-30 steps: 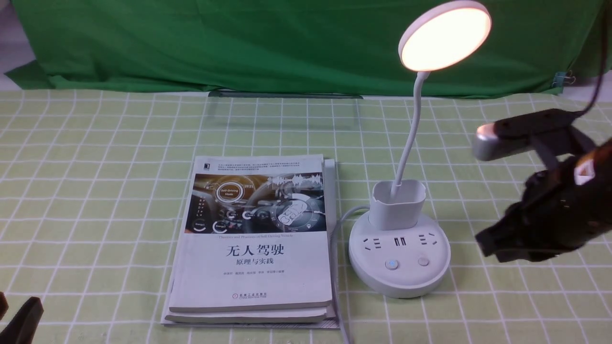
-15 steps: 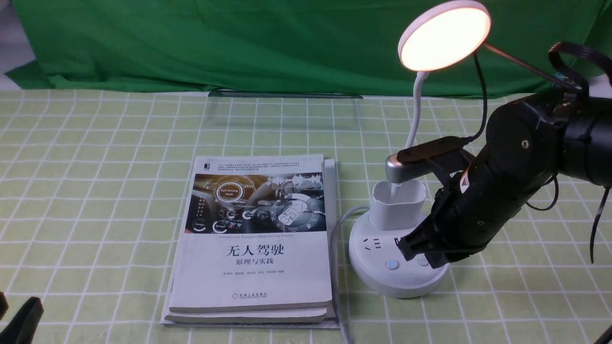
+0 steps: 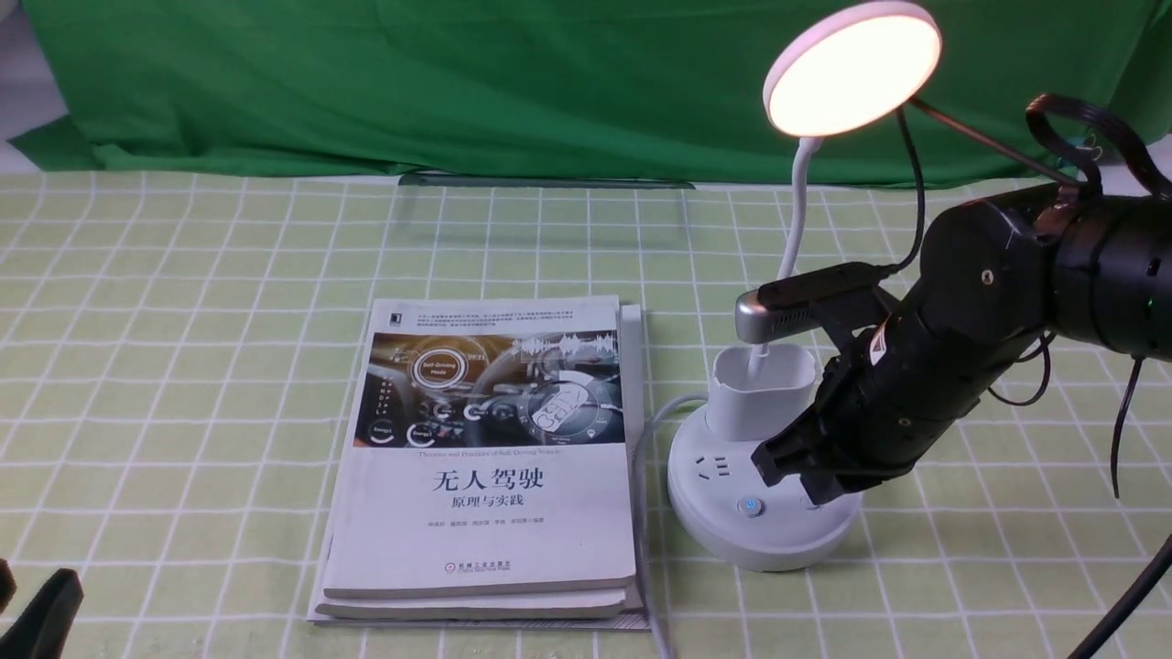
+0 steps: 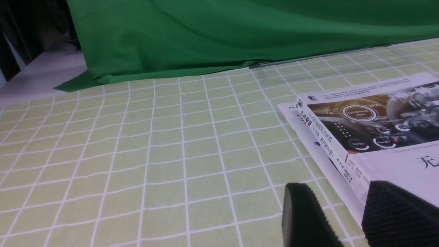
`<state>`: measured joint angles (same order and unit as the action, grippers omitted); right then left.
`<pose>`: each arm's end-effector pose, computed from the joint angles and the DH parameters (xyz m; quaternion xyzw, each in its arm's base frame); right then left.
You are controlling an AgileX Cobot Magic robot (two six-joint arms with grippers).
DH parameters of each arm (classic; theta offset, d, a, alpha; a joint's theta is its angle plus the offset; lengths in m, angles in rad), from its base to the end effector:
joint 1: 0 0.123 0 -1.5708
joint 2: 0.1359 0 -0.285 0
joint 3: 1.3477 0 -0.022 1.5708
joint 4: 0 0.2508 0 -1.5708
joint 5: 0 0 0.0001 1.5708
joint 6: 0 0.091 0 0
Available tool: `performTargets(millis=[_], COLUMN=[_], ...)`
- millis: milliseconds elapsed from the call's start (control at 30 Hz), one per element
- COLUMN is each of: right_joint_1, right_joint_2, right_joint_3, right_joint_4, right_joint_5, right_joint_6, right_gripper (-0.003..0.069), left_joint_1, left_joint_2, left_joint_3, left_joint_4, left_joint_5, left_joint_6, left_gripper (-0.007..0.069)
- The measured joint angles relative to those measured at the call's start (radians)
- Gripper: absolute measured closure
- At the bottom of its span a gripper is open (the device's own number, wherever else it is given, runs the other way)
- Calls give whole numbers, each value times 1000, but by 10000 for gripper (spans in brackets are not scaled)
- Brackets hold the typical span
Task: Turn off the desk lamp on the green coffee tablecloth by hand.
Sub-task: 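Press the power button on the lamp base to turn the lamp off with the right gripper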
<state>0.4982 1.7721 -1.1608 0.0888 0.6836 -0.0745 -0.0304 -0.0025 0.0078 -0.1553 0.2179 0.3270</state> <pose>0.3092 0.1740 0.2006 -0.2499 0.9507 0.0710 0.1692 0.0557 -0.0048 0.1911 0.0882 0.7475 0.0351 0.6575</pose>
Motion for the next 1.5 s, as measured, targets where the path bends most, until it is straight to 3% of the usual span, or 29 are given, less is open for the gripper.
performTargets(millis=[1500], right_joint_1=[-1], right_joint_2=[57], right_joint_3=[-16], right_joint_4=[-6], right_joint_5=[-20], right_joint_6=[0], right_gripper=[615], left_joint_1=[0], left_joint_2=[0], left_joint_3=[0], left_joint_4=[0], left_joint_5=[0], left_joint_6=[0], left_gripper=[382])
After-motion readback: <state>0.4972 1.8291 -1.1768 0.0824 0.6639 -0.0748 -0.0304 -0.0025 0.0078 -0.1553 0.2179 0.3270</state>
